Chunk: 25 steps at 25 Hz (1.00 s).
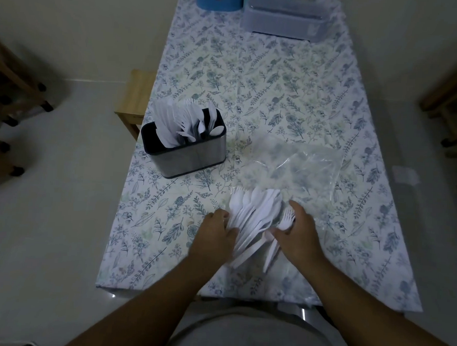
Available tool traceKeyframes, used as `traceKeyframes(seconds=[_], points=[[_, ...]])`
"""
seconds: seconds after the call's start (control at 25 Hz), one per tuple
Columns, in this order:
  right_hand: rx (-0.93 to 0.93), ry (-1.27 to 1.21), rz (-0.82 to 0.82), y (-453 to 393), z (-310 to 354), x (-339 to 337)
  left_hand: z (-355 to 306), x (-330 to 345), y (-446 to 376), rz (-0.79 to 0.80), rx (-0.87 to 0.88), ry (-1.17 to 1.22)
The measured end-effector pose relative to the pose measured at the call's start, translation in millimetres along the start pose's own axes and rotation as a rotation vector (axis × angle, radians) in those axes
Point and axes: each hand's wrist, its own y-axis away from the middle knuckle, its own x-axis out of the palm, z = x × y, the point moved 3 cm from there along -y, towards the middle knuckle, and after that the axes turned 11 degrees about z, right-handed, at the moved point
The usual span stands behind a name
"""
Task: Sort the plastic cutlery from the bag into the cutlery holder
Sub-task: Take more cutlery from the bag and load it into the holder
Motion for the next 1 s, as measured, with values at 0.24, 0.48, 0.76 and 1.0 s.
traceKeyframes(seconds=[0.24,0.48,0.76,1.0], points=[[-0.079,0.097,-0.113,15,3,-8,-19,-9,10,-0.174,0.085,-0.25],[-0.29,0.428,0.068,22,8,13,-41,13,5,-0.003,0.169,-0.432],[-0.286,0.347,0.008,11,-14,-5,-55,19,-7,0.034,0.099,-0.531],[-0.264,0.285,0.045,5,-21,-17,-67,24,-17,0.044,0.038,-0.632]])
